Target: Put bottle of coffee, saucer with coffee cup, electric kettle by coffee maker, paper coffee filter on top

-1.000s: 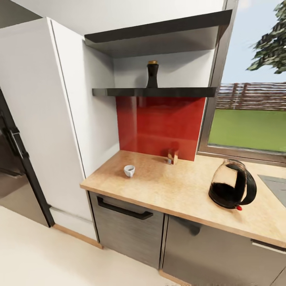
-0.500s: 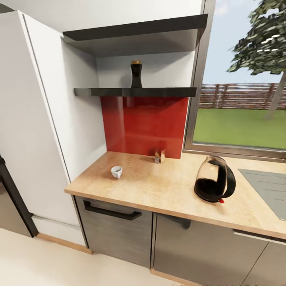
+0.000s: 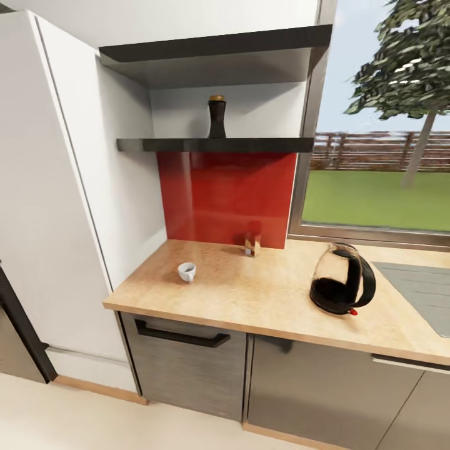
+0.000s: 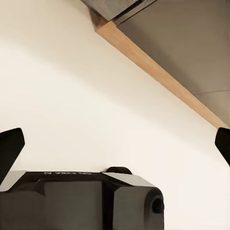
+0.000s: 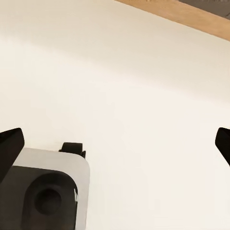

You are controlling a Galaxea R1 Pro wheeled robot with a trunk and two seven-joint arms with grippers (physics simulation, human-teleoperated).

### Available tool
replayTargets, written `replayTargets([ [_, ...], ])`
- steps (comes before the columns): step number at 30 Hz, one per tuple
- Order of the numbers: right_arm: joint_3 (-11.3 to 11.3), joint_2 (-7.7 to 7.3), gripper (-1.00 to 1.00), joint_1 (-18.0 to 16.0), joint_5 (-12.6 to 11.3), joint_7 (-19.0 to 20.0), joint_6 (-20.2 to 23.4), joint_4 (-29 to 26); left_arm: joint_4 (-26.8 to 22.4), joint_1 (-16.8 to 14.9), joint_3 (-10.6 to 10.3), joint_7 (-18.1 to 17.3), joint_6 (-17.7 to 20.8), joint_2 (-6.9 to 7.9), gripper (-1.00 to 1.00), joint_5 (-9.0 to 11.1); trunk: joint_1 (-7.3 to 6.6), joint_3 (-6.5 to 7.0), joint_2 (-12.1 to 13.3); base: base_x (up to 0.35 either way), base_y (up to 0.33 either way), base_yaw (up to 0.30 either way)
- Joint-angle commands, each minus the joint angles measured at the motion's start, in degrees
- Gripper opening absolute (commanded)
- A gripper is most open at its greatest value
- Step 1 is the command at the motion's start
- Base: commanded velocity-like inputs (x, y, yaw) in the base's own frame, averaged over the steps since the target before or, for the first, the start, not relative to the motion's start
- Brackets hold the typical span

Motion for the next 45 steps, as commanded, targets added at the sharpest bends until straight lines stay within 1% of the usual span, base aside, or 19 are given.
replayTargets([
  [1,0.0,-0.02,1.00,-0.1,0.4,0.0,-0.2,0.0,0.1,0.0,0.4,-0.2,-0.2,0.00,1.00,-0.4,0.01,-0.08,-0.1,0.000,0.301,-0.004],
  [15,0.0,-0.09,1.00,0.0,0.4,0.0,-0.2,0.0,0.1,0.0,0.4,-0.2,-0.2,-0.01,1.00,-0.4,0.01,-0.08,-0.1,0.000,0.280,0.000],
  [23,0.0,-0.02,1.00,-0.1,0.4,0.0,-0.2,0.0,0.1,0.0,0.4,-0.2,-0.2,-0.01,1.00,-0.4,0.01,-0.08,-0.1,0.000,0.027,-0.070],
  [41,0.0,-0.02,1.00,-0.1,0.4,0.0,-0.2,0.0,0.1,0.0,0.4,-0.2,-0.2,0.00,1.00,-0.4,0.01,-0.08,-0.1,0.000,0.001,-0.238],
  [45,0.0,-0.02,1.00,-0.1,0.4,0.0,-0.2,0.0,0.1,0.0,0.4,-0.1,-0.2,0.02,1.00,-0.4,0.01,-0.08,-0.1,0.000,0.100,-0.141],
])
